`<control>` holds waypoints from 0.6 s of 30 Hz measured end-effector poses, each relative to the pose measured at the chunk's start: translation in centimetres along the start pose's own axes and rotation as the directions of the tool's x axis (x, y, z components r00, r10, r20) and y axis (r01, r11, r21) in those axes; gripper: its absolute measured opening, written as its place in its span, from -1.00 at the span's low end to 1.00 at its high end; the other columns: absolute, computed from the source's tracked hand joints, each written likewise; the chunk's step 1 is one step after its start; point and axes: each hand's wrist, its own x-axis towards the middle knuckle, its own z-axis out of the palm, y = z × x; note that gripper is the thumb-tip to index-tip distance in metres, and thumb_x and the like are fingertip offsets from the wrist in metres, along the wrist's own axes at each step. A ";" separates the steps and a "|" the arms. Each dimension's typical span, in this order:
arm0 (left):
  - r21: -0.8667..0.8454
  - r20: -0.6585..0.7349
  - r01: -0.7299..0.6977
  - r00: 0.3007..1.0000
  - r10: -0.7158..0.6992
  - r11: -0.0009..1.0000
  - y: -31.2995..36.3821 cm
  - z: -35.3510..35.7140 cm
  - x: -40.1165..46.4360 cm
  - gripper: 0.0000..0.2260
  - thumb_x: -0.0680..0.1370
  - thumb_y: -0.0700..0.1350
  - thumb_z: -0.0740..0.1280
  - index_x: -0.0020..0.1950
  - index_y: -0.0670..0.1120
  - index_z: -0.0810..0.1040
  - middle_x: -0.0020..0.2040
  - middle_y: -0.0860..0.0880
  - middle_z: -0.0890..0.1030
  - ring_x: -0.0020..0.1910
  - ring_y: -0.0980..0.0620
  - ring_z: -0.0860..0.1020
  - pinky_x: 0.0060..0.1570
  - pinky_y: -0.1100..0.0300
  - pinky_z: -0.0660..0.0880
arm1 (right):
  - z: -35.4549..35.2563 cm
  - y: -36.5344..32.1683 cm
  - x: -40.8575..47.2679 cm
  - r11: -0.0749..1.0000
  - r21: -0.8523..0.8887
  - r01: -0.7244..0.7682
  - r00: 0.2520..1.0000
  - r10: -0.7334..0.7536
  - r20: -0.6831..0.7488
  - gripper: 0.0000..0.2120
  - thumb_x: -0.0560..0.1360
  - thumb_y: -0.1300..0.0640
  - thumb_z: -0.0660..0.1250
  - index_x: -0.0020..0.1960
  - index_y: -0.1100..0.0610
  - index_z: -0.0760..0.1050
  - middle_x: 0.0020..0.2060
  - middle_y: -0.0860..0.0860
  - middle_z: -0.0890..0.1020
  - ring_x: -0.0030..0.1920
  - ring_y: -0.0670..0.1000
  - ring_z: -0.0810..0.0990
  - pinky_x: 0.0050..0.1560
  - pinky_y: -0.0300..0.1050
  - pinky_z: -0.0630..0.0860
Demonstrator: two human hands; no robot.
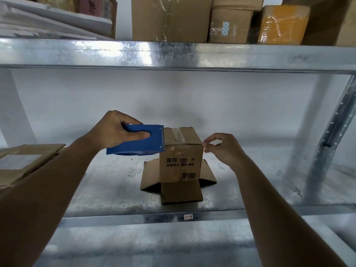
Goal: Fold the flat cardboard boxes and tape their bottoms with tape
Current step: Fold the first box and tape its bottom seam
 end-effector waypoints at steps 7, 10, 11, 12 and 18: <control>-0.003 -0.014 0.016 1.000 -0.016 1.000 -0.6 0.3 0.0 -0.75 0.44 0.03 0.56 0.09 0.03 0.77 -0.06 0.15 0.76 -0.11 0.08 0.73 -0.13 0.04 0.71 | 1.8 0.7 -0.5 0.960 -0.109 0.259 0.927 -0.278 -0.249 -0.84 0.52 0.10 0.54 0.09 0.03 0.67 -0.12 -0.10 0.62 -0.17 -0.17 0.61 -0.07 -0.18 0.60; -0.020 -0.028 0.021 0.999 -0.022 1.000 -0.6 0.3 0.0 -0.78 0.45 -0.01 0.56 0.08 0.03 0.77 -0.06 0.15 0.76 -0.11 0.08 0.73 -0.12 0.08 0.70 | 2.5 0.5 -0.3 0.829 -0.242 0.505 0.796 -0.555 -0.241 -0.81 0.53 0.31 0.47 0.09 0.11 0.73 -0.10 -0.07 0.64 -0.18 -0.21 0.59 -0.06 -0.36 0.54; -0.024 -0.029 0.021 0.999 -0.022 0.999 -0.6 0.3 0.0 -0.78 0.45 -0.02 0.56 0.08 0.03 0.77 -0.07 0.16 0.76 -0.12 0.08 0.73 -0.13 0.10 0.70 | 2.6 0.2 -0.3 0.795 -0.275 0.541 0.773 -0.599 -0.209 -0.81 0.54 0.33 0.45 0.09 0.12 0.74 -0.09 -0.06 0.64 -0.15 -0.18 0.59 -0.05 -0.34 0.54; -0.025 -0.029 0.021 0.999 -0.022 0.999 -0.5 0.3 0.0 -0.79 0.46 -0.02 0.56 0.08 0.03 0.76 -0.07 0.16 0.76 -0.12 0.08 0.73 -0.13 0.11 0.70 | 2.8 0.1 -0.3 0.775 -0.292 0.561 0.764 -0.620 -0.179 -0.81 0.55 0.32 0.43 0.09 0.12 0.74 -0.08 -0.05 0.64 -0.13 -0.13 0.60 -0.04 -0.30 0.56; -0.009 -0.026 0.030 0.999 -0.030 1.000 -0.5 0.3 -0.2 -0.80 0.47 -0.03 0.56 0.09 0.02 0.77 -0.06 0.15 0.76 -0.12 0.09 0.73 -0.14 0.08 0.70 | 4.0 1.3 -0.3 0.725 -0.322 0.609 0.731 -0.671 -0.127 -0.81 0.58 0.24 0.44 0.18 0.15 0.71 -0.02 -0.02 0.65 -0.01 0.01 0.59 -0.02 -0.04 0.60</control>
